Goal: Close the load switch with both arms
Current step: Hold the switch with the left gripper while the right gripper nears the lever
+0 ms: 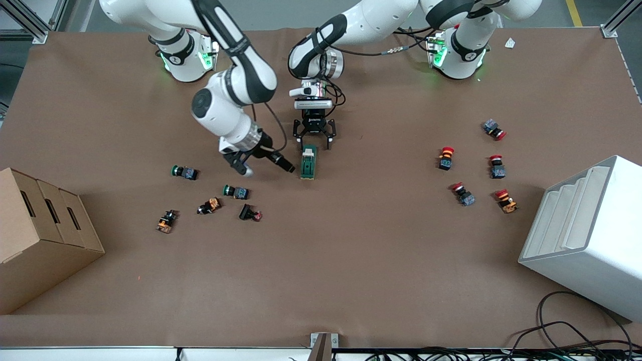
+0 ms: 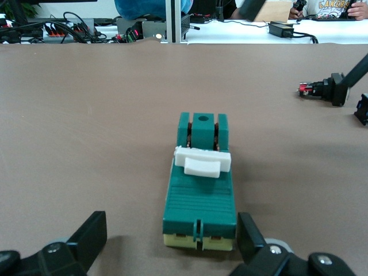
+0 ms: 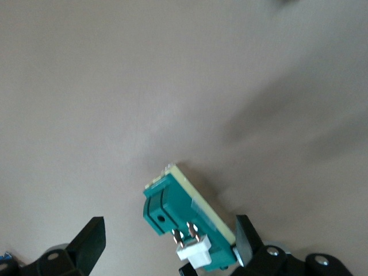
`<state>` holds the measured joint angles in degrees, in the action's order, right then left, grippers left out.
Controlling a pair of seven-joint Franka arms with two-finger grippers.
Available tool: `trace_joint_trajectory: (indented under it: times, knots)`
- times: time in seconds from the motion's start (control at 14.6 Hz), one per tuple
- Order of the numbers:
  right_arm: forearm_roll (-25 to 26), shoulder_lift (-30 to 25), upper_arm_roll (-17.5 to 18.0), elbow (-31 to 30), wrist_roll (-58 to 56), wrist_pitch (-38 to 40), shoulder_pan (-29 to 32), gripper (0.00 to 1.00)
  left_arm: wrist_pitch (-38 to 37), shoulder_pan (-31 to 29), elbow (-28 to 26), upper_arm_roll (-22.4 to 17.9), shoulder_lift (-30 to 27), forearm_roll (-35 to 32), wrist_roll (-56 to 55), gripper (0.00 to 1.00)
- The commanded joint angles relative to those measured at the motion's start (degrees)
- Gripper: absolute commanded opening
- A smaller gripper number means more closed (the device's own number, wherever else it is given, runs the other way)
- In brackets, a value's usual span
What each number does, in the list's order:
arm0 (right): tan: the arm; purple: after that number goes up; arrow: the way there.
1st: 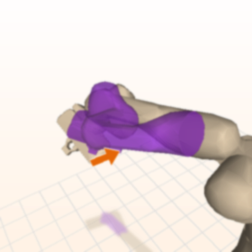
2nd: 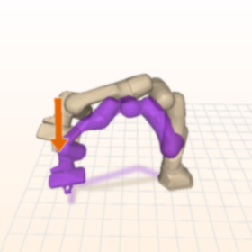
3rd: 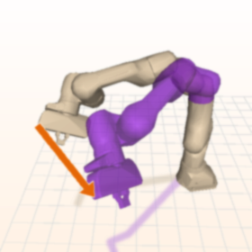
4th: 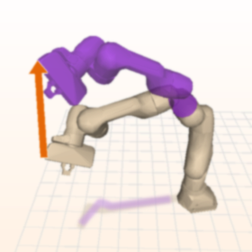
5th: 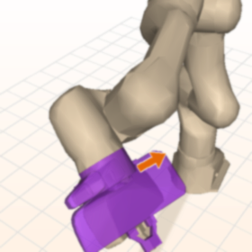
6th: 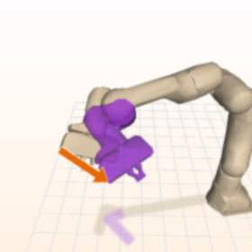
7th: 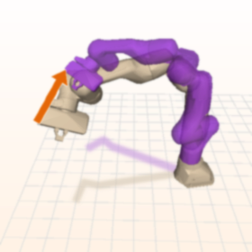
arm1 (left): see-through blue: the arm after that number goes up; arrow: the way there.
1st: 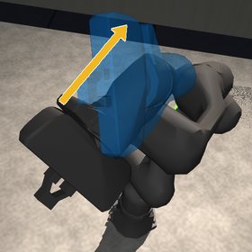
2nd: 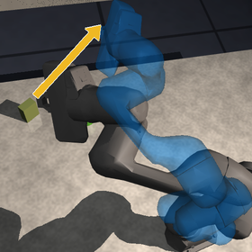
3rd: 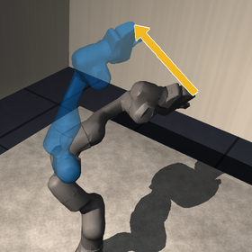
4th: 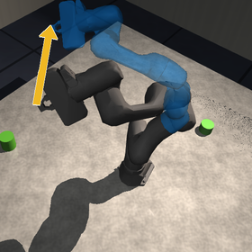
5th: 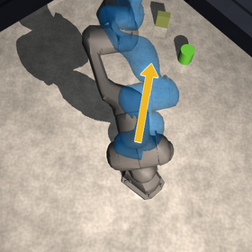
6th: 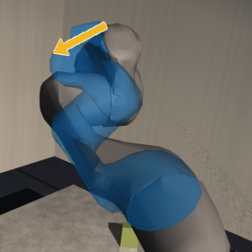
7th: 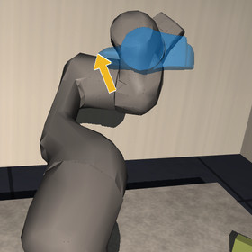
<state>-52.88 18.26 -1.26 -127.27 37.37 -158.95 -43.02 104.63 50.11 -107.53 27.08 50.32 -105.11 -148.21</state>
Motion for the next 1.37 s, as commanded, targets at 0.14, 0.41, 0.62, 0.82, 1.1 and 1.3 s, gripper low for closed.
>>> trace_joint_trajectory:
  times: [0.14, 0.41, 0.62, 0.82, 1.1, 1.3]
  knots:
    - [-6.7, 1.33, -0.5, -0.34, 0.25, -3.81, -6.01, 1.0, -1.45, 0.78, 2.42, -0.18, 1.54, -0.97, 0.99, 1.0]
    - [-8.12, 3.35, -0.5, 0.36, 0.25, -6.54, -8.48, 1.0, -1.45, 1.66, 3.82, -0.18, 2.41, -1.15, 1.08, 1.0]
    - [-8.56, 5.55, -0.5, 1.85, 0.33, -8.38, -9.62, 1.0, -1.45, 2.1, 4.62, -0.18, 3.12, -1.15, 1.34, 1.0]
    - [-10.14, 8.01, -0.5, 3.96, 0.25, -9.62, -10.94, 1.0, -1.53, 2.45, 4.61, -0.18, 3.3, -1.24, 1.34, 1.0]
    - [-10.58, 9.95, -0.5, 5.89, 0.25, -10.59, -11.56, 1.0, -1.53, 2.45, 4.61, -0.18, 3.3, -1.15, 1.25, 1.0]
    - [-12.07, 10.65, -0.5, 6.95, 0.25, -10.59, -12.35, 1.0, -1.53, 2.45, 4.7, -0.27, 3.56, -1.15, 1.25, 1.0]
